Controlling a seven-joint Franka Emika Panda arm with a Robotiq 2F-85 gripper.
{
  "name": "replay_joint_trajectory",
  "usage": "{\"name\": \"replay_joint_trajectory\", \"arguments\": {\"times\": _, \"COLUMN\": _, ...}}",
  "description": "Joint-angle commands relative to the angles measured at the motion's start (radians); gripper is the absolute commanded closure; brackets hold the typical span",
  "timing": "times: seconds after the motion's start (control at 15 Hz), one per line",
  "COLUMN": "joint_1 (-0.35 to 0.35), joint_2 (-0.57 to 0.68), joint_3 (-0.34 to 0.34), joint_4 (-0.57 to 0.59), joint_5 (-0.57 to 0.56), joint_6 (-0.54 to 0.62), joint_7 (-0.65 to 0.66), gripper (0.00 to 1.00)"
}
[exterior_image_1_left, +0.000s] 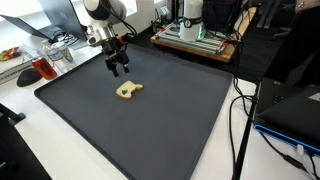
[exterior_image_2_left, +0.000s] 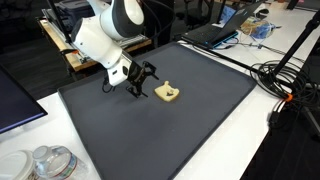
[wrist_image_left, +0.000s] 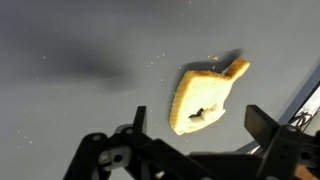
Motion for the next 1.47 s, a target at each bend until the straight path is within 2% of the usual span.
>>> {"name": "replay_joint_trajectory", "arguments": {"times": 0.0, "joint_1": 0.044, "joint_2": -0.132, "joint_3": -0.06, "joint_4": -0.161, "joint_5": 0.165, "joint_6": 0.028, "joint_7": -0.113, "gripper": 0.0}}
{"name": "replay_joint_trajectory", "arguments": {"times": 0.2, "joint_1": 0.108, "joint_2": -0.215, "joint_3": -0.121, "joint_4": -0.253, "joint_5": 0.237, "joint_6": 0.055, "joint_7": -0.131, "gripper": 0.0}}
{"name": "replay_joint_trajectory", "arguments": {"times": 0.47, "joint_1": 0.215, "joint_2": -0.328, "joint_3": -0.173, "joint_4": -0.361, "joint_5": 0.23, "joint_6": 0.156, "joint_7": -0.075, "gripper": 0.0}}
{"name": "replay_joint_trajectory", "arguments": {"times": 0.67, "joint_1": 0.303, "joint_2": -0.404, "joint_3": -0.177, "joint_4": -0.428, "joint_5": 0.174, "joint_6": 0.267, "joint_7": 0.039, "gripper": 0.0}}
{"name": "replay_joint_trajectory", "arguments": {"times": 0.73, "joint_1": 0.3, "joint_2": -0.424, "joint_3": -0.145, "joint_4": -0.446, "joint_5": 0.148, "joint_6": 0.302, "joint_7": 0.083, "gripper": 0.0}}
{"name": "replay_joint_trajectory", "arguments": {"times": 0.8, "joint_1": 0.328, "joint_2": -0.444, "joint_3": -0.14, "joint_4": -0.462, "joint_5": 0.121, "joint_6": 0.338, "joint_7": 0.132, "gripper": 0.0}}
{"name": "replay_joint_trajectory", "arguments": {"times": 1.07, "joint_1": 0.405, "joint_2": -0.503, "joint_3": -0.117, "joint_4": -0.508, "joint_5": -0.071, "joint_6": 0.414, "joint_7": 0.36, "gripper": 0.0}}
{"name": "replay_joint_trajectory", "arguments": {"times": 1.4, "joint_1": 0.467, "joint_2": -0.543, "joint_3": -0.116, "joint_4": -0.517, "joint_5": -0.474, "joint_6": 0.41, "joint_7": 0.718, "gripper": 0.0}}
